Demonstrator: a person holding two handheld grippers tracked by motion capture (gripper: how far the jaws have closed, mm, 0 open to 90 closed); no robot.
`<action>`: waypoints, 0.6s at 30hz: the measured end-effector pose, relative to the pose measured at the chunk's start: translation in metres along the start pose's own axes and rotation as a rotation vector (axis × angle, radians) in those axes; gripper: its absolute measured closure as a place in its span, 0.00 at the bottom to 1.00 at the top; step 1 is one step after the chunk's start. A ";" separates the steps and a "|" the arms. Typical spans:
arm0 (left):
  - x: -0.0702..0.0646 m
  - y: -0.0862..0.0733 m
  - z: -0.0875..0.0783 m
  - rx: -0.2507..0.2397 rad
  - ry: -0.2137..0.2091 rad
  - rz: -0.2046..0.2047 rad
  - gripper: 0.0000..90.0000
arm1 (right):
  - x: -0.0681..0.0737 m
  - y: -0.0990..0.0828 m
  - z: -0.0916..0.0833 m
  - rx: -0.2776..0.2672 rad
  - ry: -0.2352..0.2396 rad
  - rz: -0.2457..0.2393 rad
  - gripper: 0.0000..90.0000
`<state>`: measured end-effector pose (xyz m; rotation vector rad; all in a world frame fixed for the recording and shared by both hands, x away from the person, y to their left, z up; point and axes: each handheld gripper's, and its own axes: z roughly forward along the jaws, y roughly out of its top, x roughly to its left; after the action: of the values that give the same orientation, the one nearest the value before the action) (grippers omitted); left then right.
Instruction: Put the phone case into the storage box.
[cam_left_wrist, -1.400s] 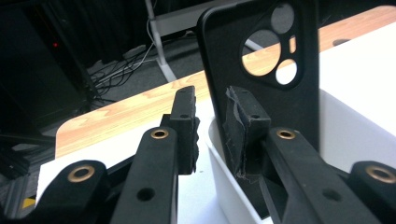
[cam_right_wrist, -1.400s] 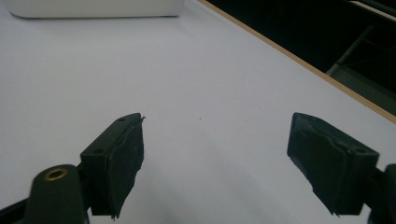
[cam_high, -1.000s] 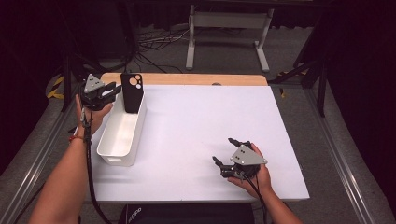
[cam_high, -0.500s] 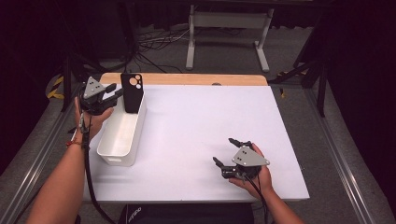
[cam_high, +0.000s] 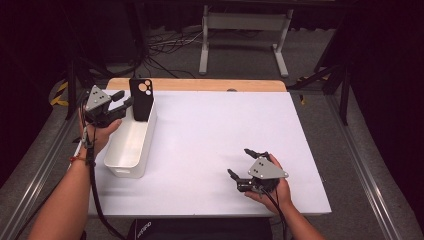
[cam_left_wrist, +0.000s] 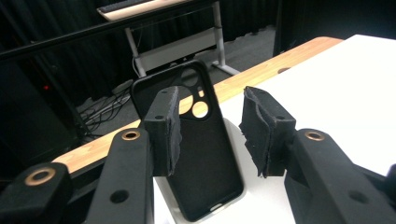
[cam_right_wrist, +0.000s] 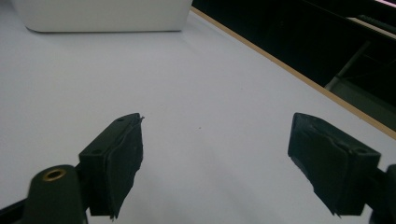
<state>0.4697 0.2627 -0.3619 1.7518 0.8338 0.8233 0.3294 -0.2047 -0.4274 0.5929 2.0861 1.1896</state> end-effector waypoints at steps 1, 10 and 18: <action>-0.001 0.000 -0.001 -0.003 -0.003 -0.001 0.64 | 0.000 0.000 0.000 0.000 0.000 0.001 0.21; -0.009 0.001 -0.008 -0.036 -0.016 0.003 0.62 | -0.001 0.000 -0.002 -0.004 -0.006 -0.003 0.21; -0.019 0.004 -0.012 -0.061 -0.033 0.013 0.58 | 0.000 0.001 -0.004 -0.007 -0.009 -0.008 0.21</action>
<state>0.4502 0.2519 -0.3570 1.7138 0.7687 0.8180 0.3269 -0.2068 -0.4252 0.5854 2.0742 1.1867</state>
